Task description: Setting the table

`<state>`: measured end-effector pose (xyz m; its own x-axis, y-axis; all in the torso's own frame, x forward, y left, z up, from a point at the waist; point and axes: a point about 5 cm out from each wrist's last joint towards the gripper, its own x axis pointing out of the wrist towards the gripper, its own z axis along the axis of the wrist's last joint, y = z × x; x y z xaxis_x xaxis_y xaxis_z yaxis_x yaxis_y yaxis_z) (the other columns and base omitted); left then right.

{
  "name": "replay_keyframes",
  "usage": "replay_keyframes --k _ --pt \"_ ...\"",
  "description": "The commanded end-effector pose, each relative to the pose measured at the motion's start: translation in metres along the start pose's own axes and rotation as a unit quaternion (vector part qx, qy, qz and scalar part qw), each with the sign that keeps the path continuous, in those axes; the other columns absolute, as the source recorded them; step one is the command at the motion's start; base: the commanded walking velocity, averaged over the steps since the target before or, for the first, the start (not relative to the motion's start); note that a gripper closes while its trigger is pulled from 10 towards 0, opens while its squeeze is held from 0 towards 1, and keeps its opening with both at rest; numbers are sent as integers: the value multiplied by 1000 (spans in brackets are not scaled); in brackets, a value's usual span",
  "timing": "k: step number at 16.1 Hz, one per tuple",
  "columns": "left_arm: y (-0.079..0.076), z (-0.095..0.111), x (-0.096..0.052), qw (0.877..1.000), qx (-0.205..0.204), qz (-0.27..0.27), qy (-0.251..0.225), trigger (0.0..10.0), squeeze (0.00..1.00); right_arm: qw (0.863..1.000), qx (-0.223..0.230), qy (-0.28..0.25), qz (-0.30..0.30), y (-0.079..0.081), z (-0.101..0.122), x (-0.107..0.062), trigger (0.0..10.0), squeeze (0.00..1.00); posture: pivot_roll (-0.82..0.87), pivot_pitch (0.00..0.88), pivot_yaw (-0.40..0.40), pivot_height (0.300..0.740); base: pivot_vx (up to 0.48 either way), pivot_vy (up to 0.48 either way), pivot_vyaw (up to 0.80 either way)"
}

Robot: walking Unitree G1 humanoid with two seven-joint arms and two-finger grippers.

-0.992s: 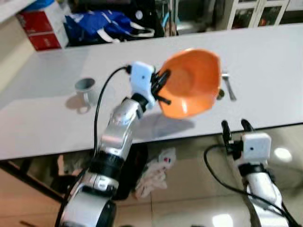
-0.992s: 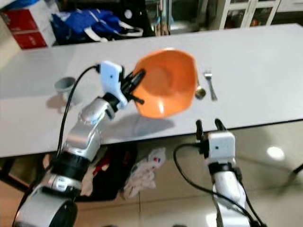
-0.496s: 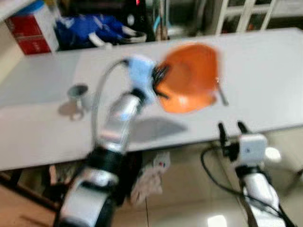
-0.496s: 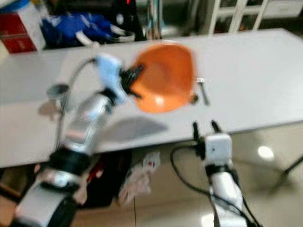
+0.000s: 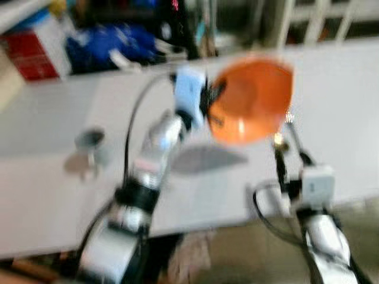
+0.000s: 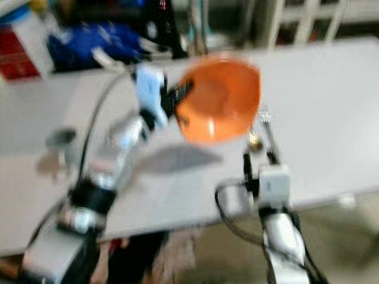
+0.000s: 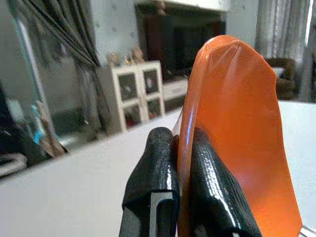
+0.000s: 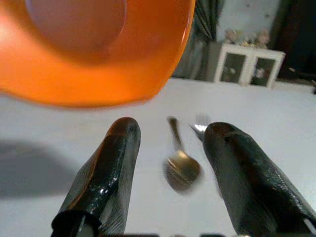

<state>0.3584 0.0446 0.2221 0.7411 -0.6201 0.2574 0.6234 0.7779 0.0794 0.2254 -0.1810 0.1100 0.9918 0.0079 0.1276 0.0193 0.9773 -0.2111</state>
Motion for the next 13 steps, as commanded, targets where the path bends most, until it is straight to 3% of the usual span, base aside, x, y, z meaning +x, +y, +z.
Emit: replay_keyframes --k 1,3,6,7,9,12,13 --pt "8 1 1 1000 -14 0 4 0 0 1000 5 -2 10 7 2 0 10000 0 -95 0 75 722 0 0 0" --pt "5 -3 17 997 -59 -25 40 0 0 1000 6 -2 12 9 2 -1 10000 0 -109 0 83 722 0 0 0" --pt "0 -16 34 977 -185 -18 110 0 0 1000 5 1 9 7 2 -6 10000 0 -137 0 91 722 0 0 0" --pt "-4 -27 36 955 -257 -2 148 0 0 1000 4 3 7 7 2 -9 10000 0 -148 0 92 722 0 0 0" --pt "-7 -43 32 927 -315 26 202 0 0 1000 0 7 5 5 3 -13 10000 0 -170 0 93 722 0 0 0" --pt "-11 -61 23 911 -318 39 262 0 0 1000 -2 13 5 4 2 -17 10000 0 -172 0 89 722 0 0 0" --pt "-11 -61 23 911 -318 39 262 0 0 1000 -2 13 5 4 2 -17 10000 0 -172 0 89 722 0 0 0"
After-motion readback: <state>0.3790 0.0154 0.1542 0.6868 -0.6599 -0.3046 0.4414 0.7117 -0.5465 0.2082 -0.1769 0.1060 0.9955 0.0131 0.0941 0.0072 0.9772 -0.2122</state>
